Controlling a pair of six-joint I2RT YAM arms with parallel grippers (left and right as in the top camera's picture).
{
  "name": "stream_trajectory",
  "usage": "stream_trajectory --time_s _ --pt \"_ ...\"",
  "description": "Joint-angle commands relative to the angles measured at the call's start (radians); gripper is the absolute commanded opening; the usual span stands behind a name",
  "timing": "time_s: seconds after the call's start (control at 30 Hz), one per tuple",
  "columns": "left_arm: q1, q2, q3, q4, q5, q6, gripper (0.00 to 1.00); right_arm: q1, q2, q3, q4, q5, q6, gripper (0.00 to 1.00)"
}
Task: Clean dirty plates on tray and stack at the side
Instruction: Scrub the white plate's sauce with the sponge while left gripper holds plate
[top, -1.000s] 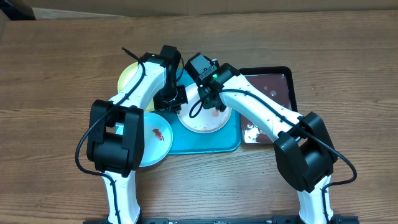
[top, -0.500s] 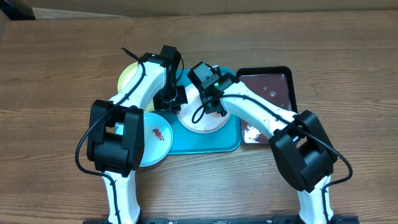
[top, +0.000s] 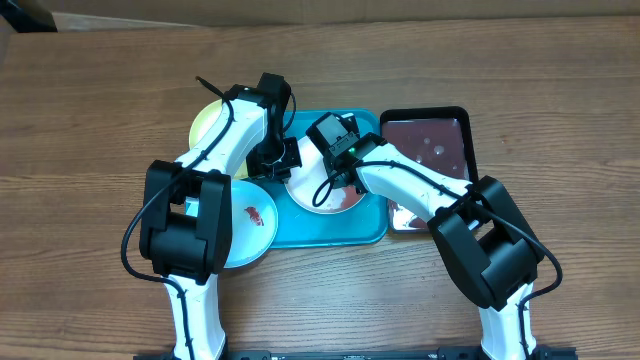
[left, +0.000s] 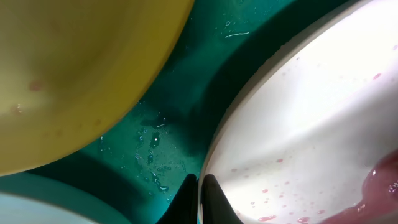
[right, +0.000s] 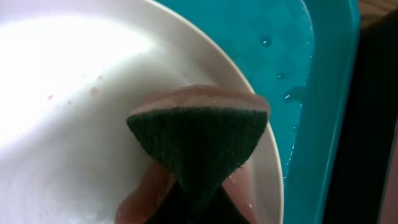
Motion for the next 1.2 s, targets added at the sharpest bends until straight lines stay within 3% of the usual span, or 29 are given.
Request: stream_trajectory --time_s 0.0,0.4,0.93,1.07,1.17 --pt "0.0 0.008 0.015 -0.007 -0.026 -0.013 0.04 -0.01 0.004 -0.025 -0.011 -0.032 0.016 0.13" --pt "0.0 0.008 0.015 -0.008 -0.026 -0.013 0.04 -0.01 0.003 0.042 -0.052 -0.032 0.016 0.28" --pt "0.0 0.008 0.015 -0.008 -0.026 -0.013 0.04 -0.01 -0.002 0.1 -0.074 -0.032 0.008 0.31" --pt "0.0 0.008 0.015 -0.008 -0.026 -0.013 0.04 -0.01 -0.001 0.1 -0.091 -0.032 0.008 0.19" --pt "0.0 0.008 0.015 -0.008 -0.026 -0.013 0.04 -0.01 -0.001 0.098 -0.095 -0.032 0.008 0.2"
